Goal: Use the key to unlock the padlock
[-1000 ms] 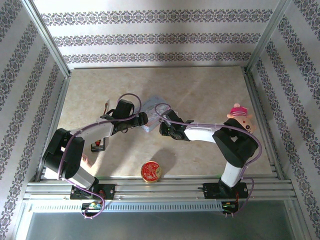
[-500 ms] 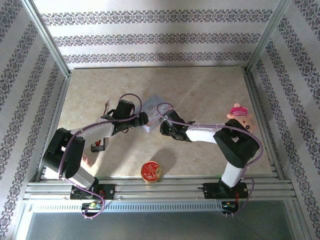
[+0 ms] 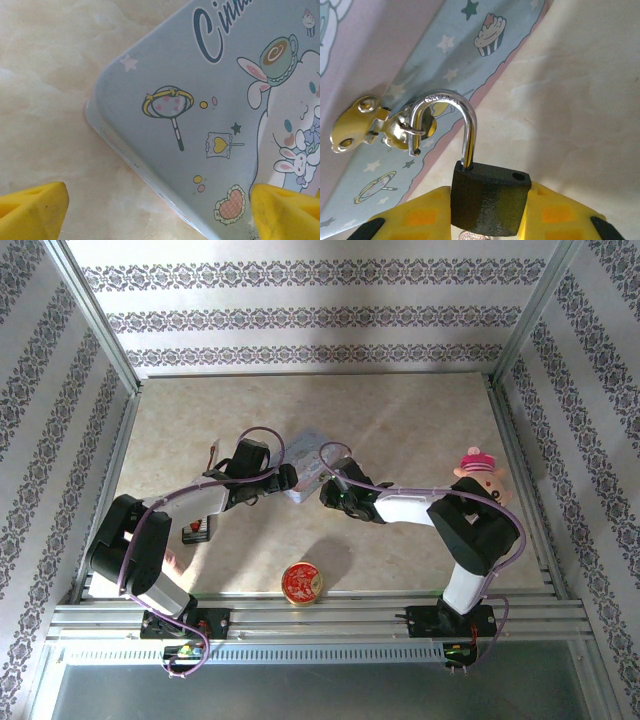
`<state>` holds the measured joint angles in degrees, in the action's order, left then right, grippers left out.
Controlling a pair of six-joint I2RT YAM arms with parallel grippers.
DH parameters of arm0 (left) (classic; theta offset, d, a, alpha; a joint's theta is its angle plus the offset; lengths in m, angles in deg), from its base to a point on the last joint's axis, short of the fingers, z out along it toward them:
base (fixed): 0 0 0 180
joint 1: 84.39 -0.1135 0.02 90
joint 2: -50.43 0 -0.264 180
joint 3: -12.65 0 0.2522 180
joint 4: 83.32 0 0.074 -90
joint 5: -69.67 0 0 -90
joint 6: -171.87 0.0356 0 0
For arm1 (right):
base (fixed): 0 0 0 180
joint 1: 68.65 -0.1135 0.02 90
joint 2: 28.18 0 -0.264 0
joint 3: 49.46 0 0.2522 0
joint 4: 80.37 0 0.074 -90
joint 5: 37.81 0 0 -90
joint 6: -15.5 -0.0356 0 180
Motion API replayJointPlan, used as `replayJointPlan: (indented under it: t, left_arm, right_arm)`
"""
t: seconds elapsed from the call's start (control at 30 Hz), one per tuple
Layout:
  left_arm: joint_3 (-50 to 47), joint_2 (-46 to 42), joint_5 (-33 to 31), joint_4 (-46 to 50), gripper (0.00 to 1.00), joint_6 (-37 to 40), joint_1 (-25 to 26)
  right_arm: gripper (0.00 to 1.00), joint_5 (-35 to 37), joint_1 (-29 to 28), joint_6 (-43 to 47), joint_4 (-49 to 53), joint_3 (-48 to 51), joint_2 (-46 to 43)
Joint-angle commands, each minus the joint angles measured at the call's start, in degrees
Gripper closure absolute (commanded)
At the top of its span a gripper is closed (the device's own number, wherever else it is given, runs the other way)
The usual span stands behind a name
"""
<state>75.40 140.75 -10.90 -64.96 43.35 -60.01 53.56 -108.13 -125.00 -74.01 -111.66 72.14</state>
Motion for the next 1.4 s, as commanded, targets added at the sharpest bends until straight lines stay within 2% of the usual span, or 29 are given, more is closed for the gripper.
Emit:
replayJointPlan:
  t: [0.0,1.37]
  left_arm:
    - [-1.51,2.4,-1.94,6.37,0.08,1.08,0.38]
    - [-1.76,2.4,-2.14,6.74,0.08,0.82,0.23]
  right_arm:
    - [0.99,1.07,0.9,-1.31,-2.18,0.81,0.31]
    - [0.98,1.16,1.92,-4.34,-6.02,2.13,0.67]
